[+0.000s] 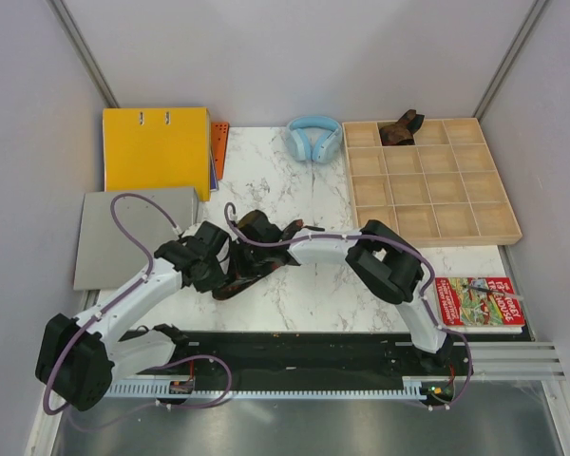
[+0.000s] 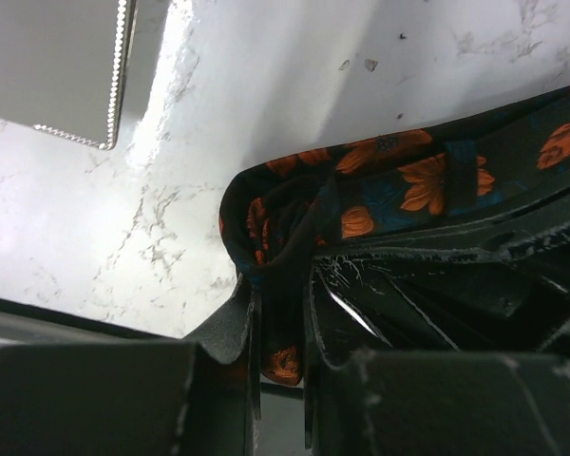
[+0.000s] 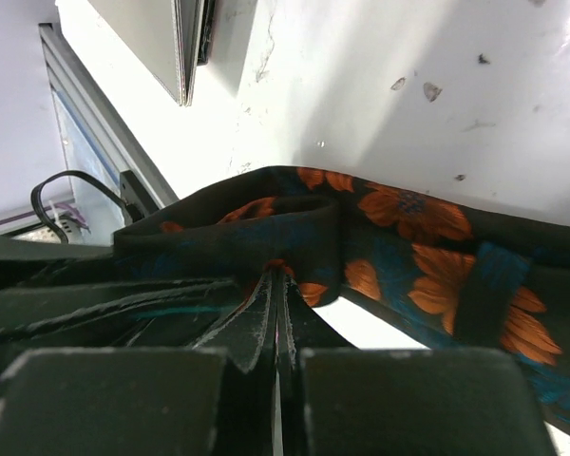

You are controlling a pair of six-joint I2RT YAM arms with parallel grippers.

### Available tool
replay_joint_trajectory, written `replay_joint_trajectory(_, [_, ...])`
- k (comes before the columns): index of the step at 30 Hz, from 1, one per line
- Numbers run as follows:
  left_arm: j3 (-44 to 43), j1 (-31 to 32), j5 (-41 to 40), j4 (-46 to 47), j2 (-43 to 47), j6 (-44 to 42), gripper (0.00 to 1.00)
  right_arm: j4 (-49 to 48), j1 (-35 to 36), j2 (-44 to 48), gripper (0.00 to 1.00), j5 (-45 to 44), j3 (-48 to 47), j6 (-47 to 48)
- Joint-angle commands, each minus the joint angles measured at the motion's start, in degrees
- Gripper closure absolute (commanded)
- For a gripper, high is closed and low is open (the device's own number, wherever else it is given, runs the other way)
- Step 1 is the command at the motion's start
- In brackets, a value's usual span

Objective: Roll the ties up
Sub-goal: Roll the tie at the center of the board.

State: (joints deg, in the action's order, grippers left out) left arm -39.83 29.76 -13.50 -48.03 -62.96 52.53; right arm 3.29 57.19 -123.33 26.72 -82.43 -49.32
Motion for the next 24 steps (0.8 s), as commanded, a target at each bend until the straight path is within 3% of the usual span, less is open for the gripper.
replay_joint_trajectory(1, [-4.9, 0.48, 0.4, 0.57, 3.54, -1.03, 0.98, 3.39, 2.14, -1.83, 1.0, -5.27, -2.12, -0.6])
replay_joint_trajectory(10, [-6.75, 2.93, -0.74, -0.4, 0.21, -0.68, 0.98, 3.3, 3.63, -2.35, 1.0, -6.15, -2.56, -1.74])
replay_joint_trajectory(24, [-12.55, 8.21, -6.36, -0.57, -18.33, 0.2, 0.98, 0.14, 3.55, -2.27, 1.0, -4.4, -0.28, -2.1])
